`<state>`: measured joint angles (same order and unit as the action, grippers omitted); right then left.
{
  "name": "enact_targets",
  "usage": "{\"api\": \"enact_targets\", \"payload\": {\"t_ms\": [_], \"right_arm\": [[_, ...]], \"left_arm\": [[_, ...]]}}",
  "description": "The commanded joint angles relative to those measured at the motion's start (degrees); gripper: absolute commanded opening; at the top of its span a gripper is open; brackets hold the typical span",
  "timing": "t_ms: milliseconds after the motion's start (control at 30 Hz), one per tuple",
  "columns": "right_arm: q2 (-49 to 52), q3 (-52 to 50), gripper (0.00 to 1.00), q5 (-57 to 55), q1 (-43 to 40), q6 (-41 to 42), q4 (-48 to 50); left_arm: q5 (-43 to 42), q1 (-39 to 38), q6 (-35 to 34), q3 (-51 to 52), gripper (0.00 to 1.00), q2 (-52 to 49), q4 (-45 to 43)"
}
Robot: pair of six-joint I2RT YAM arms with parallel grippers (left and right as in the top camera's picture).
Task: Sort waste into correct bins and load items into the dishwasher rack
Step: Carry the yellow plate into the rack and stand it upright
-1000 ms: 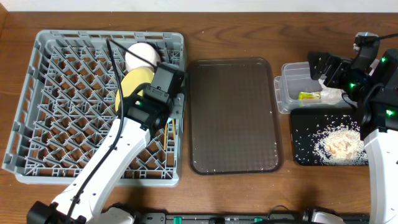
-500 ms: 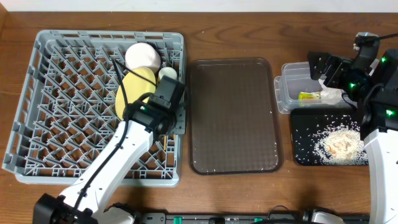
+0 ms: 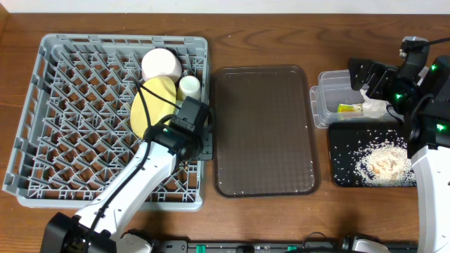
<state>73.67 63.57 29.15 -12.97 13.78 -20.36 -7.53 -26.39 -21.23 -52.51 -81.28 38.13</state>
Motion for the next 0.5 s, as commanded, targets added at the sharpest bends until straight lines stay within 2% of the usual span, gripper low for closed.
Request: {"api": "enact_targets", "payload": {"t_ms": [0, 333, 467], "right_arm": [[-0.04, 0.07, 0.99, 0.68, -0.35, -0.74, -0.04], [-0.04, 0.07, 0.99, 0.68, -0.35, -0.74, -0.04], [-0.04, 0.07, 0.99, 0.68, -0.35, -0.74, -0.04]], "left_arm": [[-1.03, -0.59, -0.52, 0.28, 0.28, -0.39, -1.22], [-0.83, -0.59, -0.50, 0.28, 0.22, -0.39, -4.37], [-0.85, -0.59, -0.50, 0.28, 0.30, -0.39, -4.35]]}}
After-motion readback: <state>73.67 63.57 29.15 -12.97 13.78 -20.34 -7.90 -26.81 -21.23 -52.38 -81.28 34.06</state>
